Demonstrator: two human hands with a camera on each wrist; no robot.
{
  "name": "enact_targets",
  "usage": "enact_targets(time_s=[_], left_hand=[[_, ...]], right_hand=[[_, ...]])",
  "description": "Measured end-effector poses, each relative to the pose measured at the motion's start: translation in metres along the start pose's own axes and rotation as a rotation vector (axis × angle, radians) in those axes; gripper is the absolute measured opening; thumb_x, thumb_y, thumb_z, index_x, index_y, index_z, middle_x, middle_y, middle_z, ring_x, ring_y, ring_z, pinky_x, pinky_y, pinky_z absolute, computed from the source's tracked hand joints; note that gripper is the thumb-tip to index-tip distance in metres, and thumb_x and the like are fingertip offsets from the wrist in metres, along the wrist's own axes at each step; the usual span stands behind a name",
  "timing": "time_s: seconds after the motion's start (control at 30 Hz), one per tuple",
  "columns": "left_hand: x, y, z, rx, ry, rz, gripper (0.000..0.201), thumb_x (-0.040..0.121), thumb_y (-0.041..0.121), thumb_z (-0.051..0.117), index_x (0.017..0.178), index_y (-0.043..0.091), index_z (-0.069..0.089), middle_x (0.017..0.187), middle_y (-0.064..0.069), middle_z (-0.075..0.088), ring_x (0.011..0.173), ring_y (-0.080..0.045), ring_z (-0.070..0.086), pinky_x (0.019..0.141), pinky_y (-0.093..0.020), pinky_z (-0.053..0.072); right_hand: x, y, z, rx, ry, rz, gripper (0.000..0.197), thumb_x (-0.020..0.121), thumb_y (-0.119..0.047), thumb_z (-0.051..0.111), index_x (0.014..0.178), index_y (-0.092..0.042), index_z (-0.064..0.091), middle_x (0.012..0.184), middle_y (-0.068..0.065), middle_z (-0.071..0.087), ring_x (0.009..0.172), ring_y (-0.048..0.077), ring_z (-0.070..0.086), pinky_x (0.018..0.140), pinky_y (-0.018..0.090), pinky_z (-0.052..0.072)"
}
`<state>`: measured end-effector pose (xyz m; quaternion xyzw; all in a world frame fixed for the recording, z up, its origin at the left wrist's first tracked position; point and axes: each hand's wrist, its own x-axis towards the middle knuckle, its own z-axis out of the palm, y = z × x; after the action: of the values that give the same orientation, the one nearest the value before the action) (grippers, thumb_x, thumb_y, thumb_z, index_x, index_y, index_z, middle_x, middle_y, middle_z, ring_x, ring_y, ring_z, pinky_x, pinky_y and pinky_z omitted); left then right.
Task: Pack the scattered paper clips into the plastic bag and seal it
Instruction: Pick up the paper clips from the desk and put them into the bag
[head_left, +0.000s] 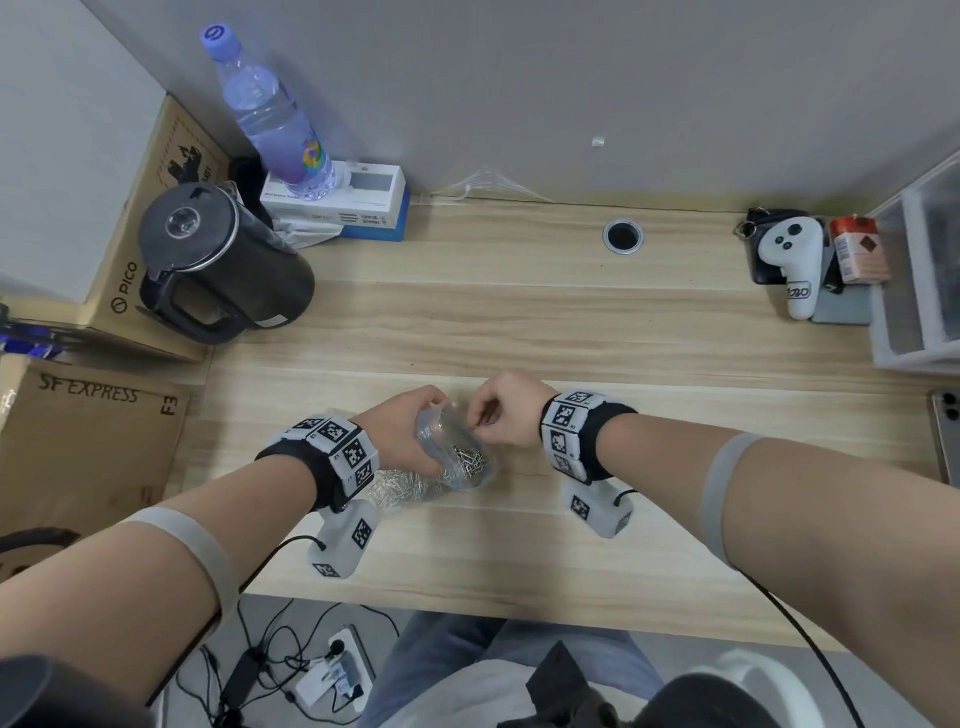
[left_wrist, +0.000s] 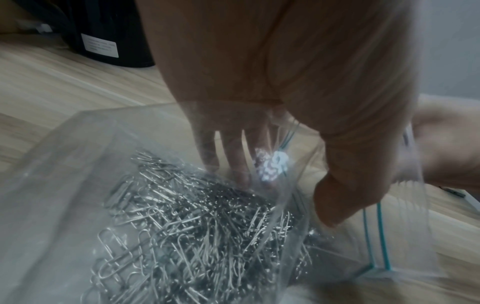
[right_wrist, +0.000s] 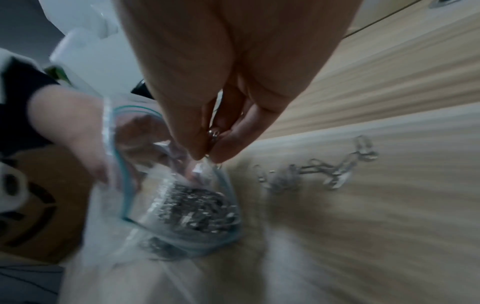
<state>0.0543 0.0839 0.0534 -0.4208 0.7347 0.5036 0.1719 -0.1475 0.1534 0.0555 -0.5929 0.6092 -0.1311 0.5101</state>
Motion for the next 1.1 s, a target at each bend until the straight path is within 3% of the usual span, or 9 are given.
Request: enact_targets(time_s=[0.07,0.2,0.33,0.5,0.57,0.63,0.77,0.87,1.1], left_hand=[[0.000,0.001,0.000,-0.027,-0.006,0.011,0.074,0.057,0.013,0.094,0.118,0.021,0.051,0.098,0.003,0.067,0.077,-0.009,0.066,0.064,-0.022,0.054],[-0.003,0.000,-0.001,-0.039,-0.023,0.027,0.078,0.056,0.014,0.096,0.120,0.019,0.051,0.101,-0.002,0.071,0.085,-0.015,0.071,0.075,-0.032,0.061],[-0.003,-0.004,0.000,-0.049,-0.005,0.024,0.071,0.059,0.008,0.092,0.116,0.020,0.052,0.094,0.001,0.067,0.069,-0.002,0.064,0.062,-0.022,0.054],[-0.002,-0.006,0.001,-0.009,-0.006,0.011,0.076,0.052,0.026,0.089,0.117,0.031,0.049,0.102,0.002,0.061,0.077,-0.012,0.063,0.068,-0.032,0.057],[0.000,-0.006,0.001,0.005,-0.005,0.005,0.079,0.048,0.034,0.086,0.117,0.033,0.048,0.105,0.002,0.061,0.078,-0.013,0.063,0.069,-0.034,0.058],[0.001,-0.008,0.001,0.014,-0.001,0.008,0.076,0.052,0.029,0.088,0.117,0.032,0.049,0.105,0.003,0.061,0.079,-0.011,0.062,0.069,-0.031,0.056],[0.004,-0.010,0.002,0.041,0.007,0.005,0.076,0.056,0.026,0.092,0.118,0.032,0.049,0.107,0.004,0.058,0.083,-0.011,0.060,0.067,-0.023,0.048],[0.005,-0.010,0.002,0.048,0.005,0.000,0.076,0.055,0.028,0.092,0.118,0.032,0.049,0.110,0.002,0.058,0.087,-0.013,0.061,0.068,-0.023,0.047],[0.007,-0.012,0.003,0.044,0.007,-0.022,0.078,0.049,0.036,0.088,0.117,0.033,0.050,0.111,0.001,0.058,0.084,-0.013,0.061,0.067,-0.025,0.049]], right_hand=[[0.001,-0.017,0.011,0.048,-0.034,-0.020,0.009,0.075,-0.016,0.079,0.081,-0.021,0.075,0.076,-0.017,0.066,0.077,0.004,0.065,0.076,0.018,0.053],[0.003,-0.028,0.026,0.146,-0.076,-0.012,0.009,0.074,-0.015,0.079,0.082,-0.020,0.076,0.081,-0.009,0.070,0.083,0.012,0.069,0.081,0.028,0.057],[0.001,-0.008,0.006,0.120,0.004,0.052,0.011,0.081,-0.014,0.073,0.089,-0.021,0.077,0.081,-0.018,0.068,0.080,0.004,0.066,0.079,0.019,0.053],[0.000,0.034,-0.032,-0.137,0.222,0.268,0.015,0.080,-0.012,0.059,0.089,-0.018,0.070,0.088,-0.001,0.071,0.083,0.018,0.067,0.078,0.032,0.057],[-0.003,0.046,-0.042,-0.228,0.215,0.343,0.017,0.079,-0.013,0.060,0.093,-0.017,0.067,0.092,0.002,0.069,0.088,0.023,0.066,0.080,0.035,0.057],[-0.004,0.053,-0.042,-0.287,0.157,0.369,0.021,0.079,-0.013,0.063,0.099,-0.013,0.066,0.098,0.003,0.067,0.091,0.024,0.064,0.081,0.034,0.056],[-0.006,0.059,-0.028,-0.348,0.045,0.291,0.033,0.073,-0.014,0.072,0.105,-0.018,0.066,0.103,-0.001,0.062,0.095,0.020,0.061,0.081,0.030,0.053],[-0.006,0.062,-0.018,-0.371,0.037,0.188,0.033,0.069,-0.010,0.073,0.100,-0.019,0.066,0.102,-0.002,0.060,0.096,0.021,0.059,0.079,0.030,0.051],[-0.001,0.058,-0.012,-0.402,0.016,0.049,0.034,0.078,-0.007,0.071,0.112,-0.014,0.069,0.118,0.005,0.059,0.110,0.023,0.055,0.090,0.029,0.045]])
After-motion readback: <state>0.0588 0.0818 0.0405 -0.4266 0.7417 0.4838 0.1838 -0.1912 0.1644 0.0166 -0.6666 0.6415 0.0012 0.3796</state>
